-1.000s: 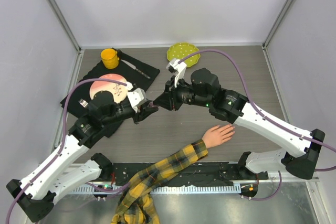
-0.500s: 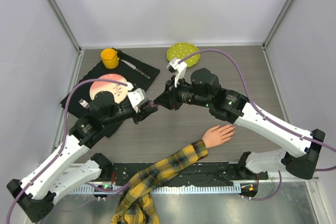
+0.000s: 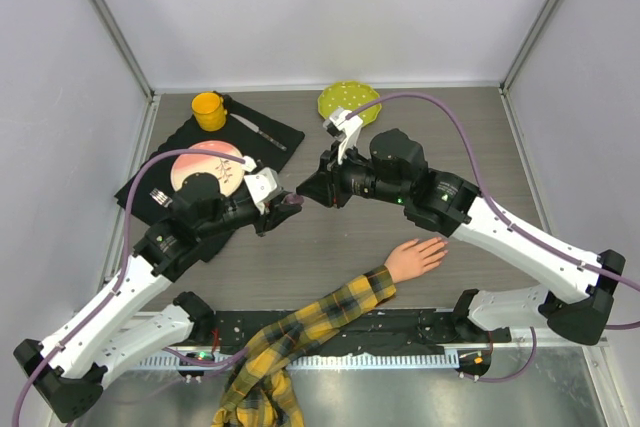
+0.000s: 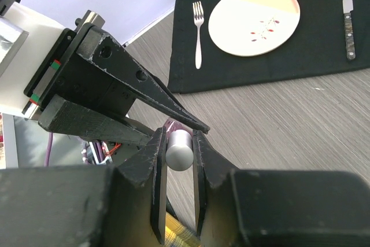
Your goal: Paint the nails
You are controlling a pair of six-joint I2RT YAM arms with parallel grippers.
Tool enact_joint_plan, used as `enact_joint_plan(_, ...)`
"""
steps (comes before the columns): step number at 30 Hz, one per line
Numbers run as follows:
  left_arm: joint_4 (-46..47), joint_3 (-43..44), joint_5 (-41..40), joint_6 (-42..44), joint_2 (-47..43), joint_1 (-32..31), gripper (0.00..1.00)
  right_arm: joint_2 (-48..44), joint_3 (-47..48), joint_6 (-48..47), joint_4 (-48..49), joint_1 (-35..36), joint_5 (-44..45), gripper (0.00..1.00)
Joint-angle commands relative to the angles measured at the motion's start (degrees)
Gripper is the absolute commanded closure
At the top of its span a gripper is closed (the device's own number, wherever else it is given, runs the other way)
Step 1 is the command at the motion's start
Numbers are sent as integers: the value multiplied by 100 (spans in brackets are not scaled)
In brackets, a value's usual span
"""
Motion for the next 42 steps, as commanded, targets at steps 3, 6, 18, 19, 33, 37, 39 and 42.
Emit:
enact_joint_plan(3,224,37,38,76,-21,2,100,-219,223,-48,204,-11,122,99)
enact_joint_plan(6,241,37,39,93,-13,2,100,-192,232,-48,169,-11,130,99)
enact_joint_plan(18,233,11,-32,137,-57,2,100,-210,250,-74,134,-11,201,99)
enact_joint_plan(19,224,11,-41,146,-57,11,100,-201,259,-74,125,-11,201,99)
enact_joint_plan(33,224,-6,-128,164,-109,11,100,-236,250,-57,81,-11,192,99)
enact_joint_plan(37,224,-7,-146,164,-136,2,100,-271,241,-65,72,-11,210,99)
enact_joint_plan(39,215,-15,-137,164,-127,2,100,-289,232,-65,72,-11,218,99)
enact_joint_plan(42,224,-6,-137,155,-110,2,100,-289,241,-66,46,-11,227,99)
